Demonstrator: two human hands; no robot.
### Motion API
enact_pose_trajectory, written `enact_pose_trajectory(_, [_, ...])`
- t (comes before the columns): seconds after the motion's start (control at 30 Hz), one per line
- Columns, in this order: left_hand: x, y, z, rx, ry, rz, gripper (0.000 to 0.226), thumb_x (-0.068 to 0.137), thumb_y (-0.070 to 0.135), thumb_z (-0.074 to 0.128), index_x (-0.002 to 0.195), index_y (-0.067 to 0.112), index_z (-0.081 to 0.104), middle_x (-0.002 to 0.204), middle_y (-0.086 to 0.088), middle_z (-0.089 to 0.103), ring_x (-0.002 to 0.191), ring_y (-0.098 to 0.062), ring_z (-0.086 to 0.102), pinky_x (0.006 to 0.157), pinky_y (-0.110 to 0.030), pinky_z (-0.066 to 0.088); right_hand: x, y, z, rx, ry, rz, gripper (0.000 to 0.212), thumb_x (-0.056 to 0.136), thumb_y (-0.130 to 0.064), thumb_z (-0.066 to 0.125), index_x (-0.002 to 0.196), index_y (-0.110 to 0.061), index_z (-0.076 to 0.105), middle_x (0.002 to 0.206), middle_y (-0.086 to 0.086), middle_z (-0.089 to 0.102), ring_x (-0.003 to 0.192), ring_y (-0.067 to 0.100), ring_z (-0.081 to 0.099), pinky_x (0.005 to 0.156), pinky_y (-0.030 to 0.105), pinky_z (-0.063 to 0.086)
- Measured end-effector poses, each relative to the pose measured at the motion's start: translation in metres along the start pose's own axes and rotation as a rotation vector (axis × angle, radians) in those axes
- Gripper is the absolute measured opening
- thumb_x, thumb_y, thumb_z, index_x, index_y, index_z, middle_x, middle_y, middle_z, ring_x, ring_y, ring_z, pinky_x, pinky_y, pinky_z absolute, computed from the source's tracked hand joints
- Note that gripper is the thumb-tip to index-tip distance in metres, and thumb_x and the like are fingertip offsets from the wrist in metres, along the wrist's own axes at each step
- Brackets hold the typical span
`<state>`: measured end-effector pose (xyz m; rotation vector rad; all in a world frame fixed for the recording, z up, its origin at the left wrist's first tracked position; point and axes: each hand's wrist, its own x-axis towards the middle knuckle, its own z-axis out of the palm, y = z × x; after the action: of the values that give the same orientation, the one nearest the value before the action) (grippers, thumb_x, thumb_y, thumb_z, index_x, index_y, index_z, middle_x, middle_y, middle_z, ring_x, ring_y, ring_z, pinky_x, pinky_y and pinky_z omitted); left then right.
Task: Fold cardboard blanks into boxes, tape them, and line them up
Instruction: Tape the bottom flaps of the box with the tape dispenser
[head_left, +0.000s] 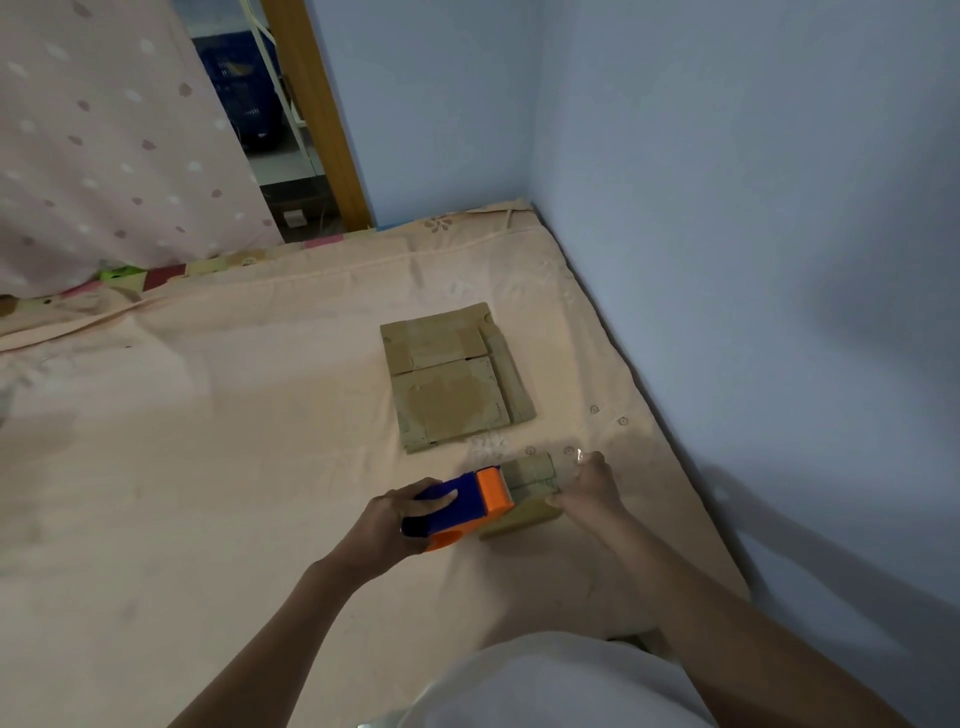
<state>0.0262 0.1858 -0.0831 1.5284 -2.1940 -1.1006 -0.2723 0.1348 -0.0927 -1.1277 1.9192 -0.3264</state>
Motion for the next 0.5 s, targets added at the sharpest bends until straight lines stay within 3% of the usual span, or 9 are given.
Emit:
enact_pose_trajectory(0.2, [-0.008, -0.001, -0.012, 0.106, 0.005, -0.047, 0.084, 0.080, 0.007, 0.079, 0.130, 0.061, 0.038, 0.144, 0.019, 0.042, 0.125, -0.007, 0.043, 0.098, -0.017, 0.046, 0.003, 0.003, 0.005, -0.030, 0.018, -0.010, 0.058, 0.078, -0.013, 0.081, 0.127, -0.006, 0.051, 0.124, 0.011, 0.057, 0.117, 0.028, 0.057, 0.098, 0.035, 0.048])
enact_pose_trajectory(0.27, [-0.013, -0.003, -0.018, 0.124, 0.014, -0.060, 0.084, 0.081, 0.005, 0.077, 0.127, 0.063, 0.038, 0.140, 0.024, 0.040, 0.121, -0.008, 0.045, 0.094, -0.008, 0.040, 0.002, 0.001, 0.009, -0.071, 0.022, -0.042, 0.048, 0.081, -0.011, 0.077, 0.122, -0.005, 0.053, 0.123, 0.012, 0.060, 0.117, 0.029, 0.058, 0.097, 0.033, 0.047])
enact_pose_trajectory(0.33, [-0.015, -0.002, -0.023, 0.148, -0.003, -0.065, 0.079, 0.082, 0.005, 0.076, 0.130, 0.058, 0.043, 0.141, 0.024, 0.041, 0.120, -0.010, 0.046, 0.091, -0.004, 0.037, 0.001, -0.002, 0.012, -0.095, 0.030, -0.074, 0.043, 0.083, -0.008, 0.073, 0.121, -0.004, 0.054, 0.124, 0.013, 0.060, 0.118, 0.030, 0.058, 0.097, 0.033, 0.046])
enact_pose_trajectory(0.43, [-0.013, 0.002, -0.026, 0.176, -0.028, -0.066, 0.068, 0.083, 0.005, 0.076, 0.138, 0.038, 0.054, 0.146, 0.012, 0.047, 0.123, -0.014, 0.048, 0.094, -0.014, 0.045, 0.001, -0.002, 0.013, -0.102, 0.013, -0.088, 0.042, 0.083, -0.008, 0.073, 0.120, -0.005, 0.054, 0.123, 0.012, 0.061, 0.117, 0.030, 0.058, 0.096, 0.033, 0.047])
enact_pose_trajectory(0.5, [-0.012, 0.002, -0.027, 0.199, -0.047, -0.071, 0.064, 0.084, 0.008, 0.076, 0.139, 0.033, 0.055, 0.147, 0.008, 0.047, 0.126, -0.013, 0.048, 0.092, -0.008, 0.041, 0.002, -0.003, 0.010, -0.097, -0.018, -0.086, 0.045, 0.084, -0.009, 0.073, 0.124, -0.005, 0.054, 0.127, 0.012, 0.060, 0.119, 0.029, 0.057, 0.097, 0.032, 0.046])
